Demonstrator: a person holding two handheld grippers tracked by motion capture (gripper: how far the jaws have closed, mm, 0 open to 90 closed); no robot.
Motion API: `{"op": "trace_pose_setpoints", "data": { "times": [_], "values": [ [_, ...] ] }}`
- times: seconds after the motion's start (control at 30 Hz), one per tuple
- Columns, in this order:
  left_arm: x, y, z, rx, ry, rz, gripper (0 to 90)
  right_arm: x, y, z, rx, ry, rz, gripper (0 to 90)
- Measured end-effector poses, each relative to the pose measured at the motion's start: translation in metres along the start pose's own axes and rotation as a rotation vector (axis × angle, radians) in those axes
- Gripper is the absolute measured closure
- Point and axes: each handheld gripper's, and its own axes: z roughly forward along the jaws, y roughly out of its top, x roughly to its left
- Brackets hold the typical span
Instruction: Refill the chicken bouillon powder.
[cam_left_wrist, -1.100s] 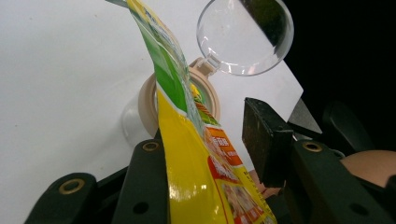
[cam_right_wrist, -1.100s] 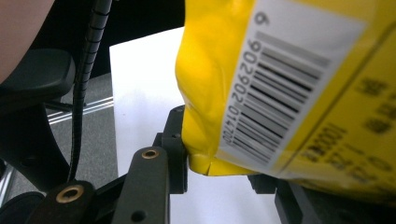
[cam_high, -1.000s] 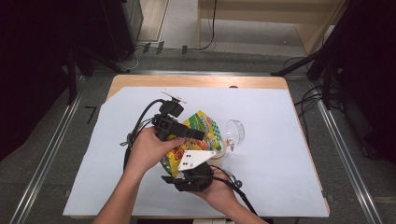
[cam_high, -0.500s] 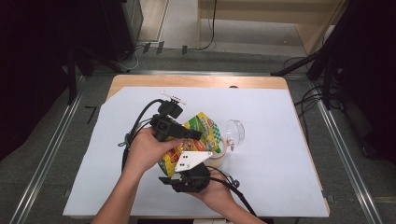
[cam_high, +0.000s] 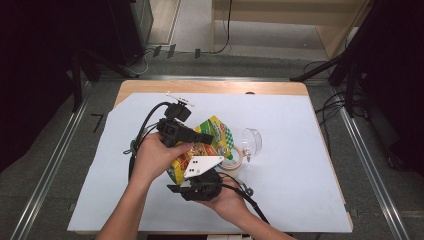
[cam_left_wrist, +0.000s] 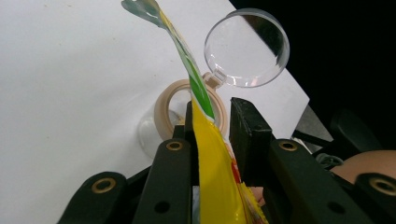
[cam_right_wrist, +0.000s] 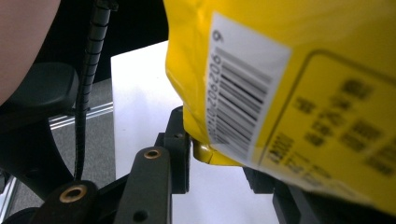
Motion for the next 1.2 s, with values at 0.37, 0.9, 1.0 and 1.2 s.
{"op": "trace_pose_setpoints", "data": {
  "times": [0.37, 0.9, 1.0, 1.2],
  "values": [
    [-0.006, -0.002, 0.006, 0.012, -0.010, 0.014, 78.5, 0.001, -0.007, 0.001, 0.005, -0.007, 0.018, 69.4],
    [-0.011, -0.001, 0.002, -0.009, -0.014, 0.027, 78.9, 0.002, -0.006, 0.000, -0.027, 0.013, 0.041, 69.8],
    [-0.013, -0.001, 0.003, -0.008, 0.006, 0.038, 79.0, 0.001, -0.006, 0.000, -0.030, 0.017, 0.047, 69.9],
    [-0.016, -0.001, 0.002, -0.006, 0.013, 0.045, 78.8, 0.000, -0.006, 0.000, -0.036, 0.038, 0.063, 68.9]
  ]
}}
